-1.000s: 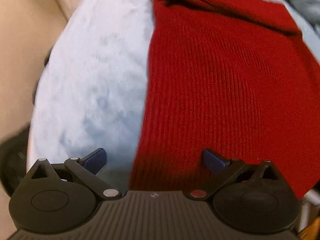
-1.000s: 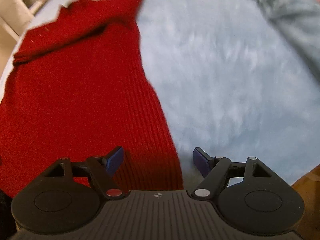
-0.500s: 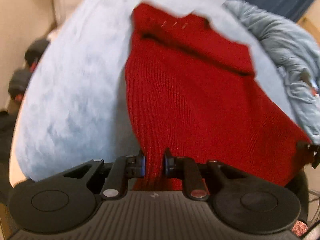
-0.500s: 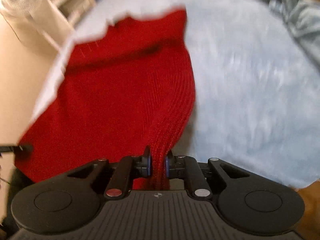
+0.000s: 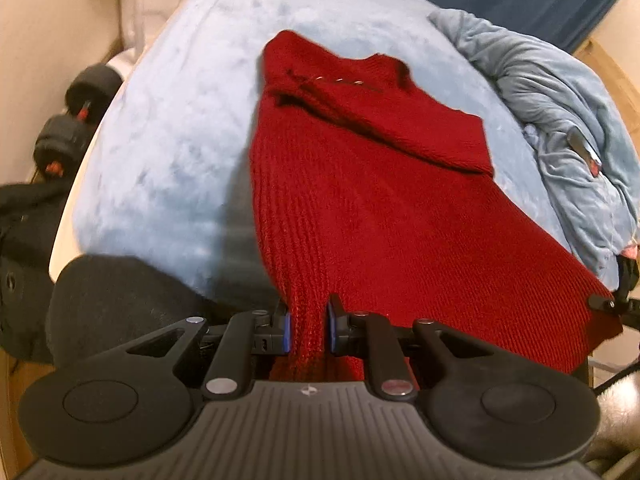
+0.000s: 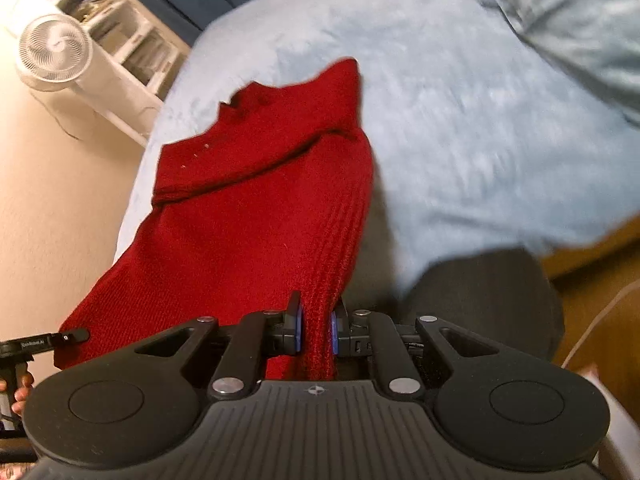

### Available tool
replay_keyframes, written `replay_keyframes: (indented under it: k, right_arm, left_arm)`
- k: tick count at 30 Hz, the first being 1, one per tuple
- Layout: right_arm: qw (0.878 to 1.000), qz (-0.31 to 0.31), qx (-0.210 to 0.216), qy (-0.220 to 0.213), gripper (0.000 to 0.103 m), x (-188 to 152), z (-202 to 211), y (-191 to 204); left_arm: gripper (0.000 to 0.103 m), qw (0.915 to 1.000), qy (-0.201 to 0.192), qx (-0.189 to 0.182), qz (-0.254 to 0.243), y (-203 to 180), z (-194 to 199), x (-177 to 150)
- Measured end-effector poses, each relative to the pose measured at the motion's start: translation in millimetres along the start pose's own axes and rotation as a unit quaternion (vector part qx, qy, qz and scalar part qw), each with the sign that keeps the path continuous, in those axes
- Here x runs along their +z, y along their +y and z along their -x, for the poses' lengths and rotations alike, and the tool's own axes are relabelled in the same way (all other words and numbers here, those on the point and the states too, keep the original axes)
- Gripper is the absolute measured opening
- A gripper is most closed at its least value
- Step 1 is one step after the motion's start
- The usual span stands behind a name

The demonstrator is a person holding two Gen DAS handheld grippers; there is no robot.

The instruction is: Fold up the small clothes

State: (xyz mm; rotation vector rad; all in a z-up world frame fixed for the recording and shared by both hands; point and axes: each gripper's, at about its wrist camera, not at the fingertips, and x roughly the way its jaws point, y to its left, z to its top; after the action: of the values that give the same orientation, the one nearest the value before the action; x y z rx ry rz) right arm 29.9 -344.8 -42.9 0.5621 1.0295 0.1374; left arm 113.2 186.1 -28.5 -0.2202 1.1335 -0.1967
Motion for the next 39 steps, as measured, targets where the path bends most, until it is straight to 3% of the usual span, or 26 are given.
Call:
replay_keyframes:
  k: [4, 6, 10, 13, 14, 15, 16, 17, 19, 23, 29, 30, 31, 33, 37, 39]
  right_arm:
    - [1.0, -0.019, 0.017, 0.009, 0.013, 38, -7, 9]
    - [0.999, -0.029, 0.028, 0.014, 0.013, 76, -13, 16]
    - [0.999, -0.034, 0.031, 0.006, 0.013, 187, -50, 37]
    - [0.997, -0.074, 0.012, -0.01, 0.017, 267, -100, 40]
    - [0.995, -0.099, 0.001, -0.019, 0.021, 291, -121, 38]
    - [0.992, -0.12, -0.017, -0.029, 0.029, 310, -139, 35]
    - [0.99, -0.131, -0.035, -0.035, 0.052, 325, -155, 31]
    - [0.988, -0.135, -0.049, -0.049, 0.061, 332, -164, 28]
    - [0.986, -0.13, -0.052, -0.089, 0.065, 331, -173, 19]
    - [0.985, -0.129, -0.034, -0.113, 0.066, 292, -193, -16]
    - [0.989, -0.129, -0.047, -0.055, 0.066, 240, -248, -35]
    - [0.99, -0.127, -0.044, -0.053, 0.057, 236, -251, -31]
    - [0.991, -0.111, -0.039, -0.061, 0.034, 234, -252, -25]
    - [0.991, -0.064, -0.069, -0.1, 0.011, 237, -244, -7]
    - [0.985, -0.016, -0.054, -0.163, 0.011, 250, -211, 21]
    - [0.983, -0.024, -0.05, -0.175, 0.01, 259, -206, 18]
  left_arm:
    - [0.018, 0.9995, -0.002, -0.016, 0.026, 5, -3, 38]
    - [0.018, 0.9991, -0.01, -0.031, 0.028, 2, -5, 75]
    - [0.019, 0.998, -0.037, -0.043, 0.027, -8, -23, 178]
    - [0.026, 0.9953, -0.053, -0.034, 0.074, -4, -67, 267]
    - [0.038, 0.9932, -0.07, -0.016, 0.092, 0, -79, 291]
    - [0.063, 0.9879, -0.093, 0.018, 0.123, 8, -94, 317]
    - [0.076, 0.9818, -0.114, 0.048, 0.144, 15, -103, 336]
    - [0.094, 0.9762, -0.13, 0.073, 0.158, 21, -109, 348]
    - [0.095, 0.9667, -0.158, 0.103, 0.173, 33, -117, 361]
    - [0.095, 0.9769, -0.129, 0.092, 0.143, 46, -146, 344]
    - [0.095, 0.9926, -0.042, 0.056, 0.099, 42, -203, 291]
    - [0.095, 0.9939, -0.028, 0.059, 0.088, 37, -210, 287]
    - [0.091, 0.9949, -0.024, 0.07, 0.069, 30, -214, 286]
    - [0.014, 0.9963, -0.041, 0.076, 0.006, 15, -215, 283]
    - [0.012, 0.9924, -0.094, 0.066, 0.043, 31, -185, 292]
    - [0.012, 0.9921, -0.089, 0.064, 0.06, 47, -188, 294]
